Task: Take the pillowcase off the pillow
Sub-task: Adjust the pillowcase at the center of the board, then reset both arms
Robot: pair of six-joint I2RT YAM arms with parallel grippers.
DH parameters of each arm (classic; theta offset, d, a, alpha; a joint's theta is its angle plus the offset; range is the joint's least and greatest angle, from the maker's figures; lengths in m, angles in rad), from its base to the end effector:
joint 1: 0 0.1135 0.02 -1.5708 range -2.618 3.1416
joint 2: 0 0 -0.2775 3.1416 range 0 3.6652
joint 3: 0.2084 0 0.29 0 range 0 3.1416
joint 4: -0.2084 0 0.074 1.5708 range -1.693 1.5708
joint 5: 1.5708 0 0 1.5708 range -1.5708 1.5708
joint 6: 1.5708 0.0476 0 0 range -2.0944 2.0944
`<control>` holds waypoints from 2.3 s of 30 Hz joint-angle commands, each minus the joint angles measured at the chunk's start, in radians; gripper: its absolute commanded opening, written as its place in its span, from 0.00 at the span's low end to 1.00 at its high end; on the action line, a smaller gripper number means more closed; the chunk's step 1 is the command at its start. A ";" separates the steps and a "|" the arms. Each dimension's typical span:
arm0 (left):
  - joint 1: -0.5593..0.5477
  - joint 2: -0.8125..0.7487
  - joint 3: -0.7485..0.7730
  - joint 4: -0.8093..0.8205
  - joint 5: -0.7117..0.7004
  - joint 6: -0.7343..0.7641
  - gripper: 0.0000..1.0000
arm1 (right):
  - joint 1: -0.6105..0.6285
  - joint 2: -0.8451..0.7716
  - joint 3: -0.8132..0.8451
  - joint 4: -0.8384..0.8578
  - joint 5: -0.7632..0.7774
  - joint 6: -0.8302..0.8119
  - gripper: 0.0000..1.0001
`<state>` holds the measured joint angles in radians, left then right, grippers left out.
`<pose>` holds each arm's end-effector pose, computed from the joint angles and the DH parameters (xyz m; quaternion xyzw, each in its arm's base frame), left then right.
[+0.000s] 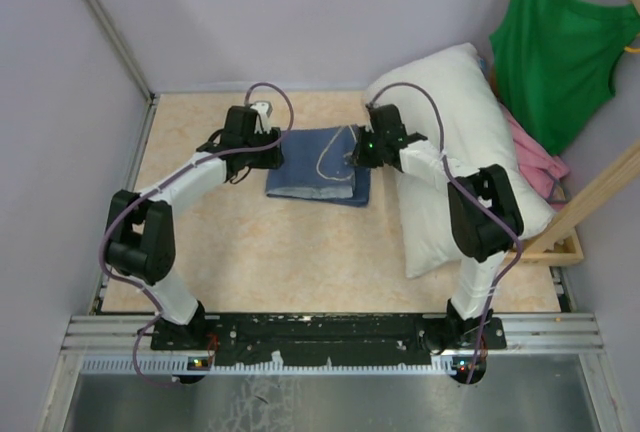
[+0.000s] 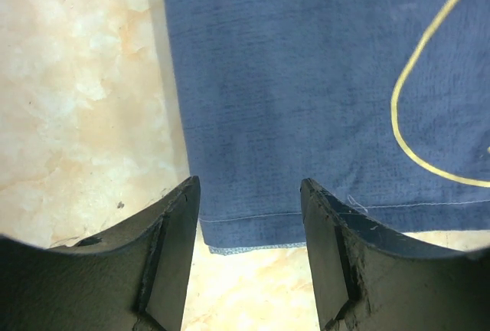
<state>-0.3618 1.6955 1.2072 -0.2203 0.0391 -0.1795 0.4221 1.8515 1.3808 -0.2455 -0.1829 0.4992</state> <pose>0.3973 -0.1524 0.2296 0.0908 0.9038 -0.1288 0.3978 0.4235 0.1997 0.2256 -0.0029 0.9071 0.2579 0.3327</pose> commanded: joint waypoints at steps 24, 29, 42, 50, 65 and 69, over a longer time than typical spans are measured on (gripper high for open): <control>-0.205 -0.270 -0.369 0.152 -0.016 -0.255 0.37 | -0.081 -0.175 -0.327 0.160 0.273 0.123 0.97; -0.210 -0.301 -0.488 0.218 -0.089 -0.236 0.38 | -0.019 -0.305 -0.302 0.122 0.405 0.061 0.99; -0.054 -0.009 -0.166 0.285 -0.024 -0.069 0.42 | 0.037 -0.322 -0.193 0.088 0.383 -0.013 0.99; -0.045 0.143 -0.084 0.303 0.078 -0.060 0.39 | 0.037 -0.415 -0.300 0.124 0.411 -0.009 0.99; -0.031 0.086 -0.114 0.304 0.148 -0.097 0.47 | 0.037 -0.449 -0.282 0.167 0.284 -0.035 0.99; 0.046 -0.070 -0.130 0.297 0.188 -0.090 0.99 | 0.037 -0.474 -0.277 0.187 0.261 -0.039 0.99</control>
<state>-0.3843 1.8019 1.0843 0.0658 0.1925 -0.2810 0.4515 1.4425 1.0611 -0.1364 0.1181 0.4862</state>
